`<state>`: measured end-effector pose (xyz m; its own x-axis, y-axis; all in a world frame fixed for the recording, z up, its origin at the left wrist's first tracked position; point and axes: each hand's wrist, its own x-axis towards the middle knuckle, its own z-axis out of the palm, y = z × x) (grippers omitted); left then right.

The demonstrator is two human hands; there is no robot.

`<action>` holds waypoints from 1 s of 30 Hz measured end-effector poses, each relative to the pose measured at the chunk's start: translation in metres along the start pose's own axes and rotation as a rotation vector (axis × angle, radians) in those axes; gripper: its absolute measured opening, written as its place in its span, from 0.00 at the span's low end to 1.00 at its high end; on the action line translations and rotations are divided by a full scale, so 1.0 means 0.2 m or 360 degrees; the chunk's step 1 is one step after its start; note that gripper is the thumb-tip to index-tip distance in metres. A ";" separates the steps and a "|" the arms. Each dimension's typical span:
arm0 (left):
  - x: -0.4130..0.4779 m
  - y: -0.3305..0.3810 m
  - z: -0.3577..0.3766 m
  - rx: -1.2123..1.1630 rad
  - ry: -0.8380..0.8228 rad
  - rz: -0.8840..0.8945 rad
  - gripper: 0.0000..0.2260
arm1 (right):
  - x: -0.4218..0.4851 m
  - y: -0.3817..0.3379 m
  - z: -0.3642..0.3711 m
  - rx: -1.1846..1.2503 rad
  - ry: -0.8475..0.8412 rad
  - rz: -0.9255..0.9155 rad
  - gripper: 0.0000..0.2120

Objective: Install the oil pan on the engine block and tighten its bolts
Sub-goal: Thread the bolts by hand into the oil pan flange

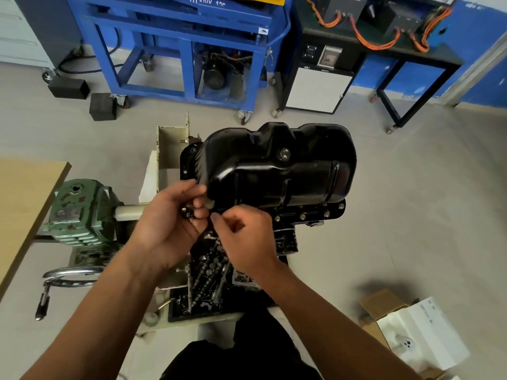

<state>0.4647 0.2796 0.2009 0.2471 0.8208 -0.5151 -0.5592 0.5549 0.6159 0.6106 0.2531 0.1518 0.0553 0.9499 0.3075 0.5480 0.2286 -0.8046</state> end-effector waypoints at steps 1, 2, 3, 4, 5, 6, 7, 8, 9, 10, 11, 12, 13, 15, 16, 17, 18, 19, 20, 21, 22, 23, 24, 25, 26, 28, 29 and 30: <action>-0.01 0.05 0.04 -0.0057 0.0013 0.0007 0.09 | 0.04 -0.07 -0.06 0.0176 0.0076 -0.0096 0.11; -0.01 0.10 0.09 -0.0116 0.0026 0.0008 0.11 | 0.09 -0.15 -0.13 0.0310 0.0142 -0.0195 0.10; 0.00 0.15 0.13 -0.0169 0.0029 0.0004 0.13 | 0.16 -0.22 -0.20 0.0386 0.0181 -0.0283 0.09; 0.01 0.20 0.19 -0.0217 0.0010 -0.0001 0.14 | 0.24 -0.28 -0.27 0.0416 0.0178 -0.0341 0.07; 0.02 0.25 0.24 -0.0252 -0.0039 -0.0010 0.15 | 0.32 -0.34 -0.33 0.0402 0.0131 -0.0364 0.05; 0.04 0.29 0.30 -0.0274 -0.0108 -0.0031 0.16 | 0.40 -0.38 -0.39 0.0337 0.0045 -0.0374 0.01; 0.05 0.32 0.35 -0.0278 -0.0175 -0.0054 0.17 | 0.47 -0.41 -0.43 0.0236 -0.0062 -0.0374 0.03; 0.07 0.35 0.41 -0.0262 -0.0227 -0.0068 0.18 | 0.53 -0.43 -0.47 0.0124 -0.0192 -0.0383 0.07; 0.09 0.37 0.45 -0.0234 -0.0263 -0.0074 0.19 | 0.59 -0.43 -0.49 0.0001 -0.0333 -0.0393 0.10; 0.11 0.39 0.49 -0.0207 -0.0298 -0.0083 0.20 | 0.65 -0.44 -0.51 -0.0141 -0.0470 -0.0411 0.13; 0.13 0.41 0.52 -0.0180 -0.0331 -0.0097 0.21 | 0.70 -0.43 -0.53 -0.0290 -0.0598 -0.0441 0.13; 0.15 0.43 0.55 -0.0158 -0.0346 -0.0112 0.22 | 0.75 -0.43 -0.54 -0.0426 -0.0709 -0.0475 0.13; 0.18 0.45 0.58 -0.0134 -0.0337 -0.0121 0.23 | 0.80 -0.42 -0.54 -0.0528 -0.0805 -0.0501 0.13; 0.24 0.48 0.62 -0.0094 -0.0279 -0.0135 0.24 | 0.89 -0.39 -0.56 -0.0610 -0.0949 -0.0535 0.12; 0.26 0.48 0.63 -0.0076 -0.0242 -0.0134 0.25 | 0.94 -0.38 -0.56 -0.0610 -0.1001 -0.0546 0.12; 0.30 0.49 0.65 -0.0048 -0.0203 -0.0124 0.25 | 0.99 -0.36 -0.57 -0.0603 -0.1042 -0.0553 0.12; 0.33 0.50 0.66 -0.0013 -0.0173 -0.0116 0.25 | 1.04 -0.34 -0.57 -0.0597 -0.1072 -0.0553 0.12; 0.36 0.50 0.67 0.0022 -0.0145 -0.0113 0.26 | 1.08 -0.33 -0.57 -0.0588 -0.1094 -0.0549 0.13; 0.40 0.51 0.68 0.0051 -0.0123 -0.0109 0.26 | 1.13 -0.32 -0.57 -0.0577 -0.1115 -0.0545 0.13; 0.43 0.52 0.69 0.0077 -0.0111 -0.0104 0.26 | 1.18 -0.30 -0.57 -0.0558 -0.1135 -0.0546 0.13; 0.46 0.54 0.70 0.0096 -0.0115 -0.0106 0.25 | 1.23 -0.28 -0.57 -0.0535 -0.1158 -0.0547 0.13; 0.49 0.55 0.71 0.0113 -0.0119 -0.0113 0.24 | 1.28 -0.27 -0.56 -0.0510 -0.1182 -0.0544 0.12; 0.51 0.57 0.72 0.0121 -0.0120 -0.0116 0.23 | 1.33 -0.25 -0.56 -0.0484 -0.1202 -0.0534 0.12; 0.54 0.58 0.73 0.0124 -0.0117 -0.0113 0.22 | 1.37 -0.23 -0.55 -0.0460 -0.1215 -0.0522 0.11; 0.57 0.60 0.74 0.0123 -0.0115 -0.0104 0.22 | 1.42 -0.22 -0.54 -0.0434 -0.1215 -0.0509 0.11; 0.62 0.62 0.76 0.0110 -0.0101 -0.0082 0.21 | 1.48 -0.18 -0.53 -0.0347 -0.1183 -0.0496 0.10; 0.65 0.63 0.76 0.0096 -0.0091 -0.0080 0.21 | 1.51 -0.16 -0.53 -0.0304 -0.1171 -0.0500 0.09; 0.68 0.63 0.77 0.0081 -0.0081 -0.0086 0.21 | 1.54 -0.14 -0.53 -0.0281 -0.1176 -0.0510 0.08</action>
<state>0.5488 0.4816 0.3008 0.3165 0.7947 -0.5180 -0.5036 0.6035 0.6182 0.7005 0.5168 0.3228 -0.6557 0.7536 0.0458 0.5703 0.5341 -0.6241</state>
